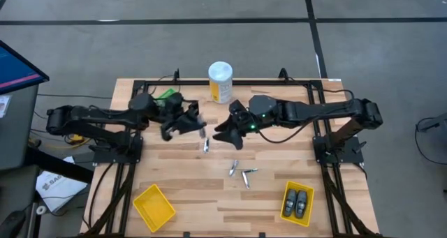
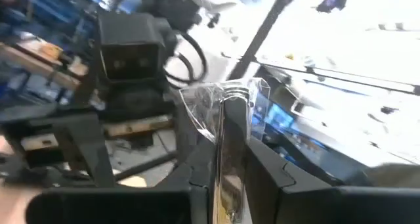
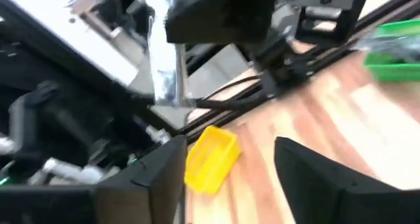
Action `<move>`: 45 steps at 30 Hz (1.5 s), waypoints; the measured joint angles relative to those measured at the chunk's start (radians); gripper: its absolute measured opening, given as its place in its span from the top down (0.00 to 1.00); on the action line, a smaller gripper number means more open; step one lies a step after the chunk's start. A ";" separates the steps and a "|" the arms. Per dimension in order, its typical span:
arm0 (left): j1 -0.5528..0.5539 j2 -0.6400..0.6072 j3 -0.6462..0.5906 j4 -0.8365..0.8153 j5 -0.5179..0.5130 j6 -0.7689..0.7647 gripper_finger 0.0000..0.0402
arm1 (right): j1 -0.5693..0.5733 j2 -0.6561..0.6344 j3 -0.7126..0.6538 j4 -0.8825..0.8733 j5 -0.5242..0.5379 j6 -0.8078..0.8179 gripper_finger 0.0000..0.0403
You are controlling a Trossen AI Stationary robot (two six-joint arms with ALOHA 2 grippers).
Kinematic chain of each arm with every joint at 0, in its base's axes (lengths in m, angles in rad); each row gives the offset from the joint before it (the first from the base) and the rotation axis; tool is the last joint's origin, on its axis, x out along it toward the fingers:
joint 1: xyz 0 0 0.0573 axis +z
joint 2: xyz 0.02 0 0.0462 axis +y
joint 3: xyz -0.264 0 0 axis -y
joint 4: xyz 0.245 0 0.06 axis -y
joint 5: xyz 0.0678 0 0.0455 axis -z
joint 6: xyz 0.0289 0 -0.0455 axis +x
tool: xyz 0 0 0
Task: Pick & Place Travel size toiletries
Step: Put the nail cutter into the left yellow bin
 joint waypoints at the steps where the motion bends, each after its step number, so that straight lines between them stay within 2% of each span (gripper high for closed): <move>1: -0.004 -0.018 0.000 -0.023 0.019 -0.001 0.89 | 0.006 -0.002 0.000 -0.001 -0.017 0.000 0.43; 3: -0.022 -0.050 0.001 -0.079 0.069 -0.001 0.89 | 0.022 -0.008 0.000 -0.020 -0.061 0.002 0.41; 6: -0.079 -0.110 0.001 -0.263 0.161 0.005 0.89 | 0.055 -0.021 0.001 -0.084 -0.115 0.002 0.42; 10: -0.226 -0.183 0.000 -0.579 0.176 0.036 0.89 | 0.097 -0.038 0.000 -0.200 -0.123 0.003 0.45; 15: -0.463 -0.228 0.000 -0.931 0.000 0.038 0.89 | 0.120 -0.037 0.000 -0.282 -0.122 0.010 0.49; 19: -0.697 -0.217 0.000 -1.099 -0.194 0.006 0.89 | 0.119 -0.037 0.000 -0.303 -0.122 0.010 0.52; 23: -0.883 -0.165 0.000 -1.239 -0.363 -0.082 0.89 | 0.112 -0.037 0.000 -0.299 -0.122 0.010 0.55; 26: -0.972 -0.104 0.000 -1.301 -0.455 -0.168 0.89 | 0.110 -0.037 0.000 -0.298 -0.122 0.010 0.56; 28: -1.007 -0.053 0.000 -1.308 -0.479 -0.196 0.89 | 0.110 -0.037 0.000 -0.298 -0.121 0.010 0.57; 39: -1.130 0.204 0.000 -1.305 -0.452 -0.174 0.87 | 0.103 -0.037 0.000 -0.295 -0.121 0.010 0.58; 45: -1.128 0.248 0.000 -1.295 -0.453 -0.140 0.77 | 0.103 -0.037 0.000 -0.296 -0.121 0.033 0.58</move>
